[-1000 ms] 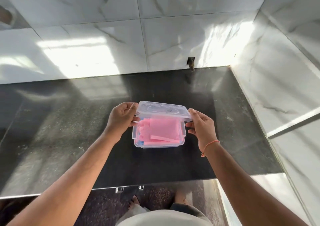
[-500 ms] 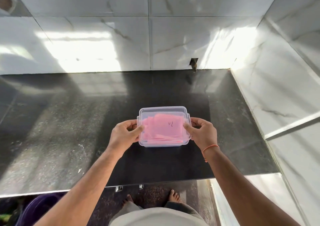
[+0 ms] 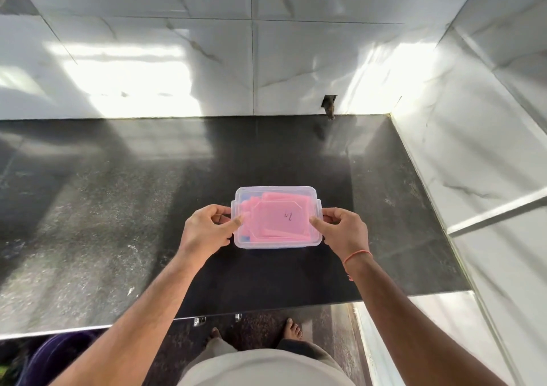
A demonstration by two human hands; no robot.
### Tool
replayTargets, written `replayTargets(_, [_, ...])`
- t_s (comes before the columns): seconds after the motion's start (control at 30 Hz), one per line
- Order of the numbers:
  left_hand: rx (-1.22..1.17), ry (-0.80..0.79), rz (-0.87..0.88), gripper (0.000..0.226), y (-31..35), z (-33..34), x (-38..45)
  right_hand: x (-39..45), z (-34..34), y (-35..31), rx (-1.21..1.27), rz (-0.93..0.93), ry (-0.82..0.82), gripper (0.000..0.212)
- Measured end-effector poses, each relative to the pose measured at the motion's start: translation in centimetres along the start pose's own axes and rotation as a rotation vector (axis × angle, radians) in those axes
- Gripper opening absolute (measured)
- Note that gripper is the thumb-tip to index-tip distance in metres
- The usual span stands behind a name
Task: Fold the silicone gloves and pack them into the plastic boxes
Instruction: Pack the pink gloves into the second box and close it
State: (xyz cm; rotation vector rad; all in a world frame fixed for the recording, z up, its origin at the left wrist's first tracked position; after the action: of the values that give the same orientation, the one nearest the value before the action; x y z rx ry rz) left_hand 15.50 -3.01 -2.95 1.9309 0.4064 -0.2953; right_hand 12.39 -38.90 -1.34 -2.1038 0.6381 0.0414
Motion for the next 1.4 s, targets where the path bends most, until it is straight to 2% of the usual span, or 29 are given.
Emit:
replayTargets(0.13, [-0.101, -0.040, -0.085, 0.033, -0.8, 0.6, 0.1, 0.4, 0.6, 1.5, 0.069, 0.063, -0.025, 0.021])
replayTargets(0.33, [-0.221, -0.129, -0.206, 0.041, -1.6, 2.0, 0.2, 1.0, 1.9, 3.2, 0.272, 0.244, -0.133, 0.033])
replayTargets(0.53, [-0.200, -0.296, -0.321, 0.048, -2.5, 3.3, 0.6, 1.2, 3.3, 4.5, 0.391, 0.441, -0.313, 0.074])
replayTargets(0.6, [-0.216, -0.347, -0.358, 0.051, -2.7, 3.5, 0.5, 0.9, 3.8, 4.7, 0.415, 0.483, -0.387, 0.072])
replayTargets(0.7, [-0.226, -0.366, -0.362, 0.046, -2.4, 3.5, 0.6, 0.7, 4.4, 4.4, 0.427, 0.479, -0.460, 0.058])
replayTargets(0.87, [-0.235, -0.286, -0.290, 0.024, -1.5, 2.9, 1.0, 0.9, 3.9, 2.9, 0.420, 0.420, -0.433, 0.038])
replayTargets(1.0, [-0.149, -0.164, -0.162, 0.007, -1.1, 2.5, 1.2, 0.9, 3.4, 1.6, 0.353, 0.285, -0.321, 0.017])
replayTargets(1.1, [0.020, -0.092, -0.050, 0.017, -0.6, 2.4, 0.8, 0.5, 3.3, 1.0, 0.293, 0.193, -0.214, 0.005])
replayTargets(1.17, [0.172, -0.043, 0.035, 0.025, 0.2, 2.2, 0.5, 0.3, 3.3, 0.8, 0.255, 0.149, -0.180, 0.009])
replayTargets(1.33, [0.344, -0.005, 0.148, 0.019, 1.9, 2.1, -0.3, 0.5, 3.2, 0.6, 0.193, 0.107, -0.175, 0.030])
replayTargets(1.4, [0.400, 0.005, 0.172, 0.031, 2.4, 2.2, -0.6, 0.5, 3.3, -0.1, 0.078, 0.028, -0.156, 0.039])
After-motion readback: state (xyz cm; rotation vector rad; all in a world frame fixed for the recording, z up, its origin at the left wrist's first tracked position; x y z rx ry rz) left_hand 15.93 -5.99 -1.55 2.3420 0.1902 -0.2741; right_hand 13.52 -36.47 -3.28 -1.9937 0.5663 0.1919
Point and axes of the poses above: each hand's wrist, its own x-axis towards the middle knuckle, its own z-axis out of the palm, y = z × x, the point moved 10 cm from there along x, towards the middle knuckle
